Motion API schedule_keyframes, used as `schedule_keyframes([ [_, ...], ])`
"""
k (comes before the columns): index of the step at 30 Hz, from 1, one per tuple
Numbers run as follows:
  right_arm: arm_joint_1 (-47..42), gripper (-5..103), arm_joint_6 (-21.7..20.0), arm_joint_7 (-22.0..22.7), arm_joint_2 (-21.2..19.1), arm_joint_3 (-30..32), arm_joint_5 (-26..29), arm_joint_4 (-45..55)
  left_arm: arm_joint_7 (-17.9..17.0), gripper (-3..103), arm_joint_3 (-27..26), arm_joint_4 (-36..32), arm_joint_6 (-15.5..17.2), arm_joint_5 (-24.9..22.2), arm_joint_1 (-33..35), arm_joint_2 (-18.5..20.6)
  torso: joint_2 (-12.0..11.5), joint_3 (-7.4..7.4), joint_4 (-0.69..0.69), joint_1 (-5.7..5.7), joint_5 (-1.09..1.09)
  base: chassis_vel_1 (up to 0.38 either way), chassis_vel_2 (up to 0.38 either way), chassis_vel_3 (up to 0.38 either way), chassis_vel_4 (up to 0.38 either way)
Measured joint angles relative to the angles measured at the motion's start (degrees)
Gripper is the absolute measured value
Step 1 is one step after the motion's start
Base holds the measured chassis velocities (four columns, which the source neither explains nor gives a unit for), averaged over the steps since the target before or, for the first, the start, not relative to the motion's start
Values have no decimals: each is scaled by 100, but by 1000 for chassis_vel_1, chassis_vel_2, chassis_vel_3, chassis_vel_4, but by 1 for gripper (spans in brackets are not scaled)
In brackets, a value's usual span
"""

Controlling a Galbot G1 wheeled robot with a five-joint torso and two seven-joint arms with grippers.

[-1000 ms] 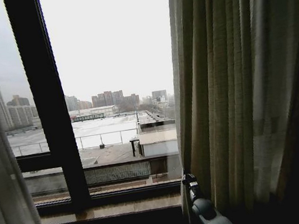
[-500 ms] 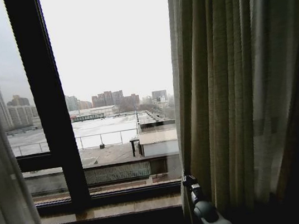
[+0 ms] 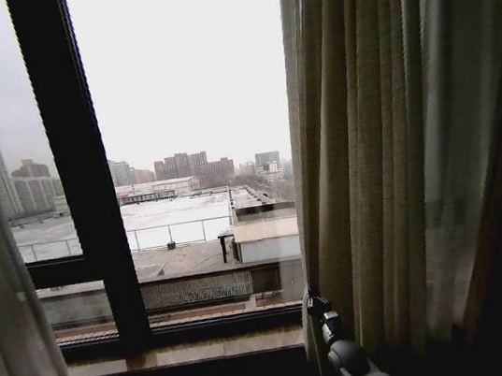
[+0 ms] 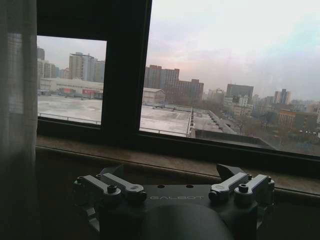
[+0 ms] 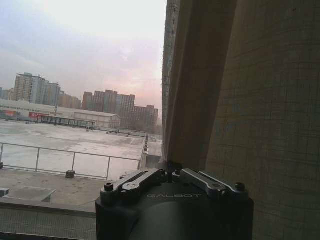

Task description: Open the curtains by pulling them apart, changing their state from closed to fully open.

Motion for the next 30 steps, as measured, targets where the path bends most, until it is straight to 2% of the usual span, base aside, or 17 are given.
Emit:
schedule_keyframes([
  [30, -4, 0, 45, 5, 0, 274, 58, -150, 8, 100, 76, 173, 18, -24, -129, 74, 0, 0, 0, 0, 0, -123, -125, 119, 125],
])
